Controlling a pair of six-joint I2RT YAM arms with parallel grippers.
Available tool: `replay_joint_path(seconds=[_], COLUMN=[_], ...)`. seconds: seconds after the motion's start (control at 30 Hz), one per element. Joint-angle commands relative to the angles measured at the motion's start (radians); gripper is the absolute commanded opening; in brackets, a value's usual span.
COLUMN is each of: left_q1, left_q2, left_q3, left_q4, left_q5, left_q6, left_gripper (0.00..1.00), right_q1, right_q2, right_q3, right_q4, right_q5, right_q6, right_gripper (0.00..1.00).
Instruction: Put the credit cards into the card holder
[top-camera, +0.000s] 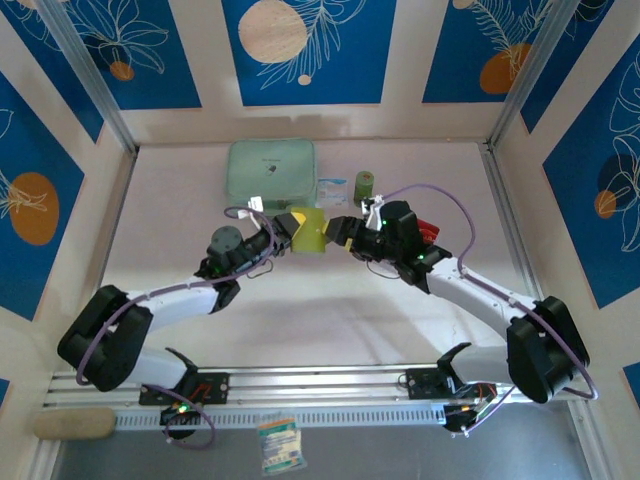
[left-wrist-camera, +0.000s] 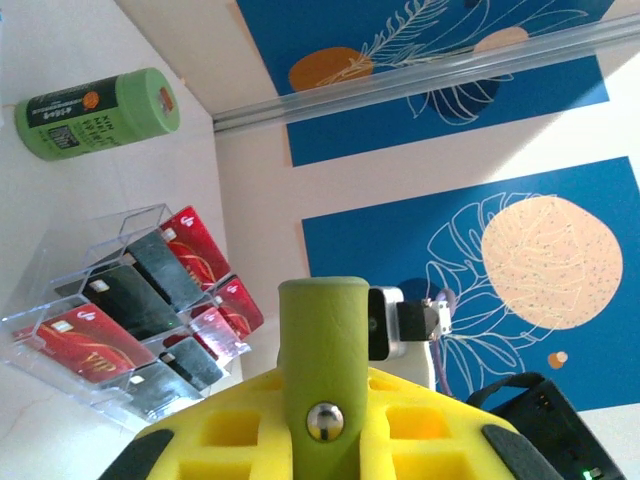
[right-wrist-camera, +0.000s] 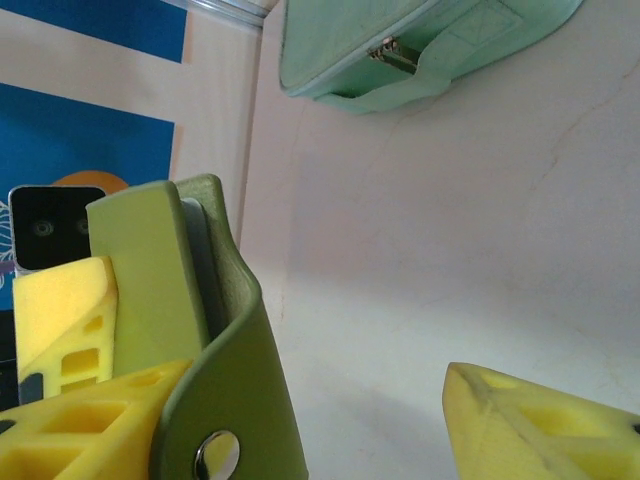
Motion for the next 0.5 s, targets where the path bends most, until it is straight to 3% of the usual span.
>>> replay_joint_path(seconds=[0.0, 0.47], left_q1=[-0.007, -0.020], left_q2=[0.005, 0.013], left_q3=[0.056, 0.062], left_q4=[0.136, 0.162], left_q5=[-0.030, -0.046], left_q6=[-0.045, -0.054], left_gripper=[0.00, 0.00], right_q1=[-0.008, -0.037], right_q2=[-0.024, -0.091], right_q3=[-0.019, -0.045], right_q4=[0.020, 0.027], right_q5=[-0.024, -0.052], right_q6=[0.026, 0.049], right_gripper=[0.64, 0.56])
